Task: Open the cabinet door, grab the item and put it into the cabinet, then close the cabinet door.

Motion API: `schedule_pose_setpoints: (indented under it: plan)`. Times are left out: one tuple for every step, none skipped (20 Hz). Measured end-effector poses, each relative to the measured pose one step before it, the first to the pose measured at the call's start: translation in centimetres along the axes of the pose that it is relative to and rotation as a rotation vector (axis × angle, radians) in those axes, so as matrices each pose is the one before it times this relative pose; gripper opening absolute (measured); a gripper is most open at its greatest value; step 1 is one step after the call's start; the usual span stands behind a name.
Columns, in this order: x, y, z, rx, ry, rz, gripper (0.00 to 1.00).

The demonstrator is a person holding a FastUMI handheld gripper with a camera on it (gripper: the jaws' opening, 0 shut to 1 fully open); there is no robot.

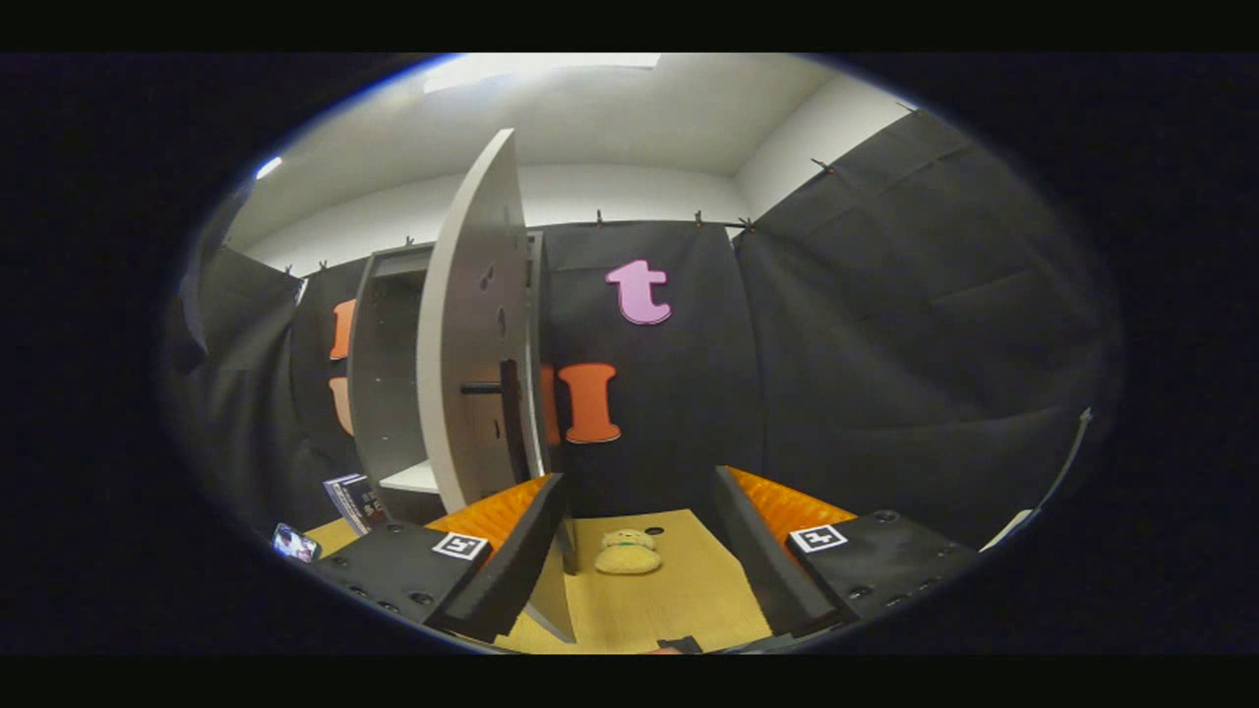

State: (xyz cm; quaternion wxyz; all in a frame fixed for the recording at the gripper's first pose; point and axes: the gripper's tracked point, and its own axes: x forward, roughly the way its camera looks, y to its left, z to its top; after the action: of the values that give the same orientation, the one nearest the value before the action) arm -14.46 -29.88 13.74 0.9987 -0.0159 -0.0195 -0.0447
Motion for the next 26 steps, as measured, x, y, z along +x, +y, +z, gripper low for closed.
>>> schedule_pose_setpoints:
  plan:
    - [0.47, 0.169, -0.296, 0.02448, 0.00524, 0.00861, 0.96]
    - [0.467, 0.239, -0.285, 0.0216, 0.00485, 0.01249, 0.96]
    - [0.487, 0.142, -0.271, 0.01376, 0.00546, 0.00995, 0.96]
    - [0.429, 0.148, -0.236, 0.00368, 0.00428, 0.00784, 0.96]
    - [0.323, 0.242, -0.271, -0.00251, 0.00242, 0.0082, 0.96]
    - [0.213, 0.396, -0.015, -0.00529, 0.00125, 0.01151, 0.96]
    - [0.125, 0.654, -0.049, -0.00591, 0.00173, 0.01486, 0.96]
    - [0.097, 0.091, -0.007, -0.01655, 0.00058, -0.01082, 0.96]
    - [0.281, -0.27, 0.071, -0.01881, -0.00183, -0.01067, 0.96]
    - [-0.017, 0.022, 0.097, -0.01202, -0.00088, -0.00614, 0.97]
    - [-0.062, 0.181, 0.127, -0.01041, 0.00121, -0.00611, 0.97]
    - [0.004, 0.175, 0.051, -0.01064, 0.00016, -0.00618, 0.97]
    - [-0.09, 0.168, 0.067, -0.01055, -0.00138, -0.00892, 0.97]
    - [-0.138, 0.2, 0.002, -0.01264, -0.00251, -0.01, 0.97]
    - [-0.165, 0.212, 0.045, -0.01638, -0.00323, -0.01281, 0.97]
    - [-0.115, 0.213, 0.149, -0.01585, -0.00352, -0.01497, 0.97]
    - [-0.105, 0.167, 0.03, -0.01584, -0.00172, -0.01998, 0.96]
    - [-0.143, 0.163, 0.038, -0.00987, -0.00098, -0.01752, 0.96]
    - [-0.25, 0.199, 0.177, -0.0081, 0.00052, -0.02219, 0.96]
    - [-0.079, 0.182, 0.01, -0.00468, 0.0005, -0.0195, 0.96]
    - [-0.141, 0.352, 0.0, -0.00431, -0.00031, -0.01817, 0.96]
    - [-0.152, 0.342, -0.033, -0.00569, -0.00077, -0.01595, 0.96]
    - [-0.269, 0.424, 0.0, -0.00697, -0.00218, -0.01207, 0.96]
    - [-0.237, 0.534, 0.053, -0.00658, -0.00155, -0.00891, 0.96]
    - [-0.225, 0.491, 0.075, -0.0045, -0.0015, -0.00742, 0.96]
    - [-0.19, 0.478, -0.044, -0.00311, 0.00042, -0.00884, 0.95]
